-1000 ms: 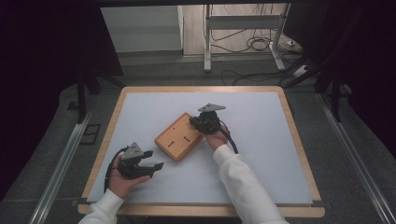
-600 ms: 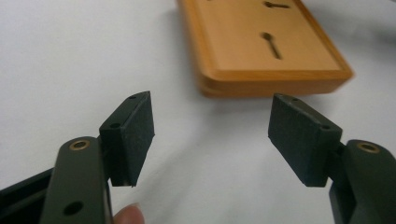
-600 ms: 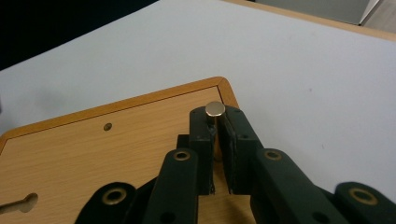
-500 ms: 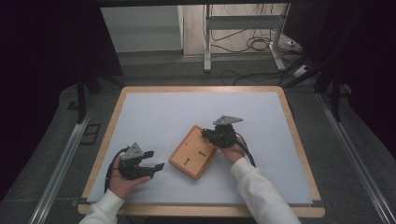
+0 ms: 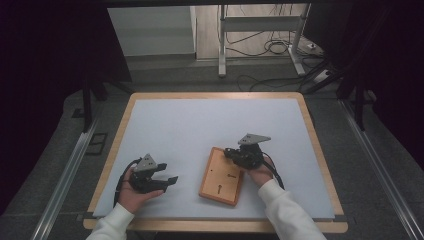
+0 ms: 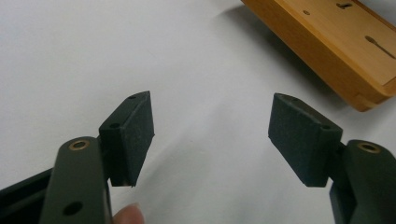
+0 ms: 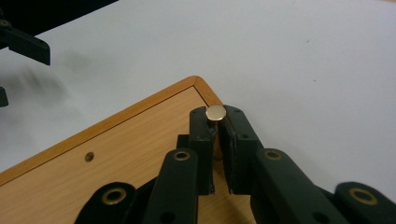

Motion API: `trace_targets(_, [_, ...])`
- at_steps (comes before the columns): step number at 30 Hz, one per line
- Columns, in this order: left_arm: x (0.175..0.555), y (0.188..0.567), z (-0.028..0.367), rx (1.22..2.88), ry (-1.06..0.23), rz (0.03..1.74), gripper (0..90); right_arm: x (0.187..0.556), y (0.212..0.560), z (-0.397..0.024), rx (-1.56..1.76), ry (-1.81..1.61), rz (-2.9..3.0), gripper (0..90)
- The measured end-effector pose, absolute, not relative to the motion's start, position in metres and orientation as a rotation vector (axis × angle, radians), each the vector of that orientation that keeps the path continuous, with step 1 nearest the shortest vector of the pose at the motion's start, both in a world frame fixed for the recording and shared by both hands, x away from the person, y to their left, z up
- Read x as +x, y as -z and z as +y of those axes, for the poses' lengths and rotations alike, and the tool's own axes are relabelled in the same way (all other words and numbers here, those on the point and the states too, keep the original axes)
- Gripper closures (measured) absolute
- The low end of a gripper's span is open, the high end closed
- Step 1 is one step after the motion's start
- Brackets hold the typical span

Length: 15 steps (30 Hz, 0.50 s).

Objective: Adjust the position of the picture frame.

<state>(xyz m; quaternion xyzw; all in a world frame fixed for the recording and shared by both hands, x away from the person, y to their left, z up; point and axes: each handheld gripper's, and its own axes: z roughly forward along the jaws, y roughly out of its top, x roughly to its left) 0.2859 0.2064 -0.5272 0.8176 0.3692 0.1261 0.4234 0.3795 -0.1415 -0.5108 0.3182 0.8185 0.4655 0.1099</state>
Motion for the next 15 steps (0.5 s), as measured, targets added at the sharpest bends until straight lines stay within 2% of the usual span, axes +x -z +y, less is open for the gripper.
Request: trace_targets(15, [0.287, 0.53, 0.206, 2.069, -0.304, 0.921, 30.7, 0.384, 0.522, -0.107, 0.851, -1.315, 2.512, 82.8])
